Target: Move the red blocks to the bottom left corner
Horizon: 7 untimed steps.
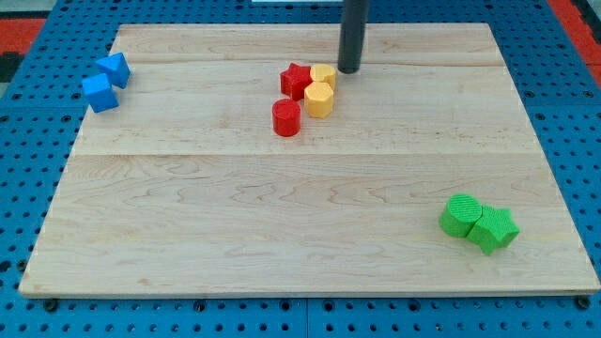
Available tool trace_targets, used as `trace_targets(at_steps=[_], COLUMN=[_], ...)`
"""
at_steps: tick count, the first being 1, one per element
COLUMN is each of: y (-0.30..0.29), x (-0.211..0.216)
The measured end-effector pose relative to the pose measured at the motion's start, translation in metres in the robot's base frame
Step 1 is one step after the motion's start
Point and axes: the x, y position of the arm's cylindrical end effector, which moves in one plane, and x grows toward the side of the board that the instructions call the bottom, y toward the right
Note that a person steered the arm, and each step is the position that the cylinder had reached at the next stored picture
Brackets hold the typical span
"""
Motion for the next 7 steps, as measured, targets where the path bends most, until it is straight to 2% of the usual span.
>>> trace_targets(at_steps=[1,2,7], y=[-0.048,-0.068,-0.052], x=[0.0,0.015,0.124])
